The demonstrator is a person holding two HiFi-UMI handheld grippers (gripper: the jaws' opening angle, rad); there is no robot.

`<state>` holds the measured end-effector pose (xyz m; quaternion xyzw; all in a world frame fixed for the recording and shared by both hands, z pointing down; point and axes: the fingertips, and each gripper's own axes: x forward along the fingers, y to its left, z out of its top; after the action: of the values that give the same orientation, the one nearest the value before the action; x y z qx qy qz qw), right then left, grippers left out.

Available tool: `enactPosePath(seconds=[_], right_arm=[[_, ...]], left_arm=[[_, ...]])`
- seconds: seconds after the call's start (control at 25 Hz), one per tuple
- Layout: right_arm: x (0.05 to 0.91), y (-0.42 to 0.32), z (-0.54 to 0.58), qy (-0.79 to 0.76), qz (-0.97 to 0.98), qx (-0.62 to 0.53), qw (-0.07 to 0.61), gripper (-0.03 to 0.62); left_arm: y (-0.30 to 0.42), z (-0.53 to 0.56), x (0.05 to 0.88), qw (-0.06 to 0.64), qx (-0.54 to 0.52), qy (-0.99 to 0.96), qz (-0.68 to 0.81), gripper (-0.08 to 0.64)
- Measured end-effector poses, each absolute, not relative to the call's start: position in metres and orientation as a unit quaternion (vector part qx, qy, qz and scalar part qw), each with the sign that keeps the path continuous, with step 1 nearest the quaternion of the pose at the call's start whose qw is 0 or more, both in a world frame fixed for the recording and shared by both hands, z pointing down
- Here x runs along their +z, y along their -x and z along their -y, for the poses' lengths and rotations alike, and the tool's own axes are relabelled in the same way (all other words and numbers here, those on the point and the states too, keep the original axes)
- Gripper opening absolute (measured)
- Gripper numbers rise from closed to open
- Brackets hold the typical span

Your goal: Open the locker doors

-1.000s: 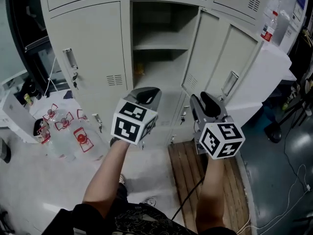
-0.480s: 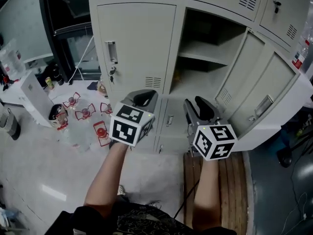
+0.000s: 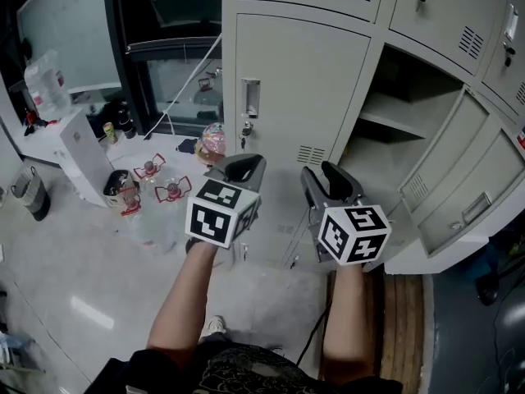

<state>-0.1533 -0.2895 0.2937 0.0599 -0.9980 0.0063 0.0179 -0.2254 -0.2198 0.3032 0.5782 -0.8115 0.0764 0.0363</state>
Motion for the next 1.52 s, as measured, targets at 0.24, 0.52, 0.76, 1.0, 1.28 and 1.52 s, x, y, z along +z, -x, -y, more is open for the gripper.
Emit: enactPosePath(seconds=[0.24, 0.52, 0.76, 1.0, 1.28, 1.52], right_arm=[[0.291, 0.203, 0.25, -0.032, 0.999, 0.001, 0.023, 0.172], [0.293, 0.253, 0.224, -0.018, 0.999, -0.004, 0.034, 0.183], [0.287, 0.296, 0.213, -0.021, 0.999, -0.018, 0.035, 0.199], [0.286, 0.334, 0.215, -0.041, 0.998, -0.032, 0.041, 0.212], [0.277, 0.36, 0.229, -0.086, 0.995, -0.04, 0.041, 0.221], [0.275, 0.372, 0.237, -0.108, 0.993, -0.035, 0.039, 0.222]], left_arm=[[0.268, 0.181, 0.299, 0.034, 0.07, -0.561, 0.824, 0.0], [0.311, 0.152, 0.302, 0.043, 0.067, -0.554, 0.829, 0.0], [0.355, 0.139, 0.305, 0.043, 0.059, -0.555, 0.829, 0.0], [0.393, 0.142, 0.311, 0.045, 0.056, -0.572, 0.817, 0.0], [0.422, 0.154, 0.314, 0.048, 0.058, -0.6, 0.796, 0.0], [0.435, 0.162, 0.315, 0.047, 0.058, -0.619, 0.782, 0.0]])
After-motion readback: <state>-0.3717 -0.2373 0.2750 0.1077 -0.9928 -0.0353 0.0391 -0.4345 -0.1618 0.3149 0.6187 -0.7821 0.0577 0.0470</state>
